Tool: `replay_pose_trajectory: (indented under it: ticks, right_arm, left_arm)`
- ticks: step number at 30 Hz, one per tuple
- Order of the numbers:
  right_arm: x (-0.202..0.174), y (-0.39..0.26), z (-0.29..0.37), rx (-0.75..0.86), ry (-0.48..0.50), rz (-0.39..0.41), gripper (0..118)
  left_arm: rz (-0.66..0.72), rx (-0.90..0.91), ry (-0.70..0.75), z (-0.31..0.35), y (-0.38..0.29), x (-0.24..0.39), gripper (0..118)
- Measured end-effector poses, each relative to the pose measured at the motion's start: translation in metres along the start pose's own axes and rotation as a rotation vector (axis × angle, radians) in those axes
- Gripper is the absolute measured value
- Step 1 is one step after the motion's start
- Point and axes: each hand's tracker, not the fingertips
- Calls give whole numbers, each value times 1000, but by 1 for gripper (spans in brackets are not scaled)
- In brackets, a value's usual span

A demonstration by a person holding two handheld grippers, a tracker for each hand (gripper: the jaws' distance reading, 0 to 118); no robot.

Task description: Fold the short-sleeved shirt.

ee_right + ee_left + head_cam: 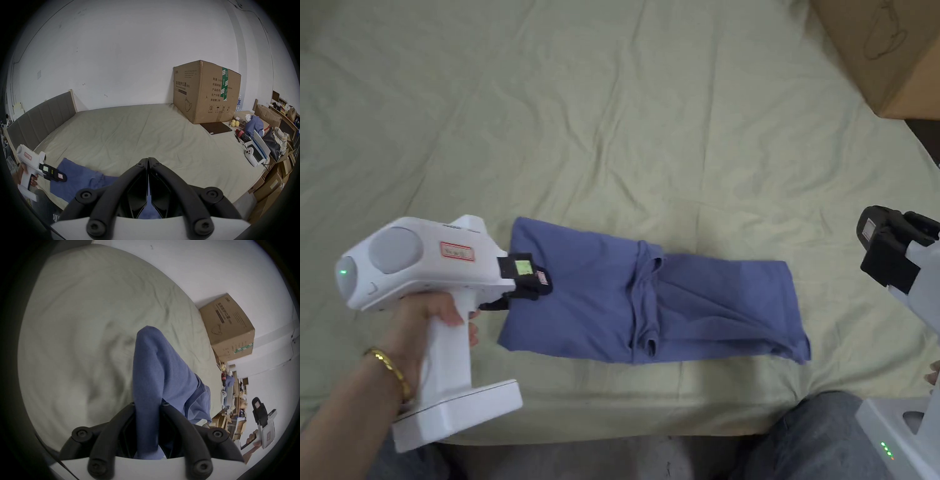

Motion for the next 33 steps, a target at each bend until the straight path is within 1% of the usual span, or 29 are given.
replay_pose_trajectory:
  ticks: [1,3,6,9,10,13,15,19,21,23,27,28,30,33]
  right_arm:
    - [0,0,1,3,4,-2,0]
    - [1,1,2,10,8,-8,0]
    - [1,-1,3,14,15,-18,0]
    - [1,-3,4,16,28,-29,0]
    - [0,-3,4,17,30,-25,0]
    - [0,-3,6,21,34,-18,0]
    - [1,-2,9,32,40,-27,0]
    - [4,-1,17,49,32,-30,0]
    - [7,-2,21,54,22,-25,0]
    - [11,-4,24,58,10,-24,0]
    - [23,-8,30,58,-13,-54,0]
    - [26,-9,31,59,-18,-59,0]
    - [32,-11,34,60,-33,-68,0]
    - [40,-14,37,56,-54,-79,0]
  left_arm:
    - [6,9,16,12,5,-5,12]
    - [38,65,143,37,15,-23,12]
    - [48,138,311,76,26,-40,12]
    - [23,210,460,100,32,-43,12]
    - [10,230,483,104,32,-40,12]
    - [-6,243,455,103,28,-20,12]
    - [-31,245,397,95,25,2,12]
    - [-124,244,338,71,17,54,12]
    - [-184,220,300,57,11,79,12]
    - [-209,193,274,39,6,100,13]
    - [-277,109,249,-5,-8,128,13]
    - [-284,87,255,-14,-11,131,14]
    - [-312,59,281,-41,-16,137,22]
    - [-366,21,301,-75,-24,145,30]
